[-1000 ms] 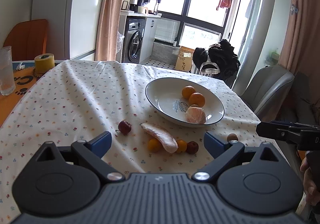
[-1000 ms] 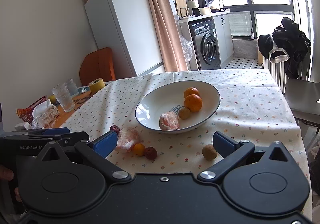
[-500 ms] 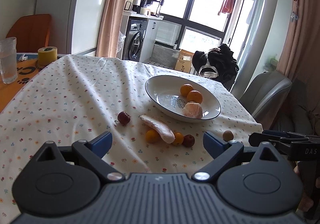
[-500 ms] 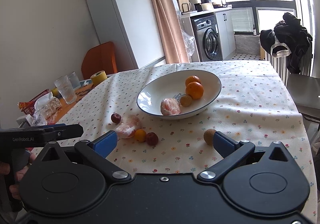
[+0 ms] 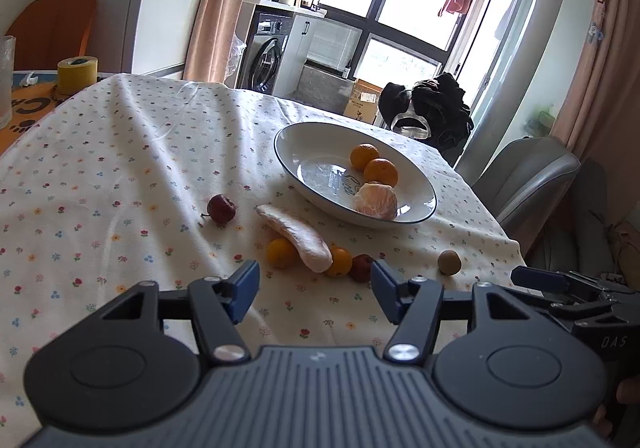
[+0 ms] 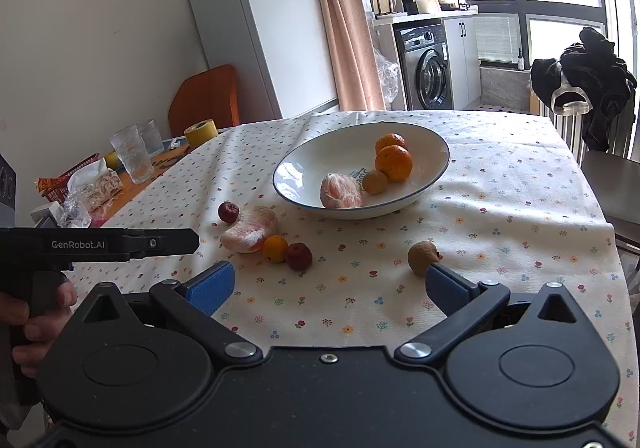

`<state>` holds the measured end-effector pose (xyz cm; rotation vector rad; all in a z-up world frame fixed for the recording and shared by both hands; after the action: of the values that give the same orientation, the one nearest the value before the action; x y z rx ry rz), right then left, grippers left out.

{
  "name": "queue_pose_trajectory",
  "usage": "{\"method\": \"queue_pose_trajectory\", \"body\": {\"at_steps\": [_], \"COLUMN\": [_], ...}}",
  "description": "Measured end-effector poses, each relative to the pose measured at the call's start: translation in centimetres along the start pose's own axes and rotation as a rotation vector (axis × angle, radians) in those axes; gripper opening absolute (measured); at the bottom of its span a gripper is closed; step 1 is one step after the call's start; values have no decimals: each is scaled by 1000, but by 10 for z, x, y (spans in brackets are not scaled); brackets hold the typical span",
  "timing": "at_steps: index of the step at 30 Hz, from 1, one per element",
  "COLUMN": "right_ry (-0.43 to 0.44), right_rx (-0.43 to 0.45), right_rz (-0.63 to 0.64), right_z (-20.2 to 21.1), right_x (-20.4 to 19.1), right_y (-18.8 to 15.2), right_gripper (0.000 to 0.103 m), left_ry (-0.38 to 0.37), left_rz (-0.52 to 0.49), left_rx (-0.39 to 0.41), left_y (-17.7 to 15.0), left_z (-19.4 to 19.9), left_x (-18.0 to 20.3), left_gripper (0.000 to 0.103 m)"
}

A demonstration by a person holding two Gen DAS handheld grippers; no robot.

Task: Organize fruits
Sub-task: 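Move the left tool to the pink pomelo segment while the right tool approaches a brown round fruit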

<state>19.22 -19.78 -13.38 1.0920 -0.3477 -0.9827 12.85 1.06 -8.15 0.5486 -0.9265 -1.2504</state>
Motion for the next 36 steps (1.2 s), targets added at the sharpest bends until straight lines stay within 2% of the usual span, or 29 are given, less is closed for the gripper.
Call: {"method": "queue_pose_trajectory", "body": {"at_steps": [4, 10, 17, 27, 30, 31, 36], "right_ry": [-33, -42, -65, -65, -63, -63, -62], "right_rx": [19, 19, 9, -13, -16, -16, -19], "right_rz": [-15, -31, -61, -76, -76, -76, -75], "right_z": [-2, -9, -19, -30, -32, -32, -35], "right_x": [11, 24, 41, 52, 53, 53, 55], "right_y": [1, 1, -1, -6, -6, -6, -6], "right_gripper": [103, 100, 93, 90, 90, 90, 87], "left_ry": [-2, 3, 6, 21, 24, 22, 14], "left_rz": [-7, 1, 8, 21, 35, 40, 29], "left_rx": [-30, -59, -99, -127, -137, -139, -121], "left_y": [0, 3, 3, 6, 6, 6, 9], "left_z": [-12, -28, -46, -62, -67, -69, -65], "left_x": [5, 6, 8, 8, 6, 5, 6], "left_gripper": [50, 49, 44, 38, 27, 20, 15]}}
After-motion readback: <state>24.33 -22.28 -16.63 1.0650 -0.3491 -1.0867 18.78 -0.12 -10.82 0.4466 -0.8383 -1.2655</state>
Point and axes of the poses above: each gripper's, at about its wrist camera, not at the fingertips, and z roughly against the way its jaws point, x to its right, y to its top, the point moved 4 cm from there along -z, roughly the way its jaws point, and after that the axes turned 2 degrees about x, right-handed, at the moved point
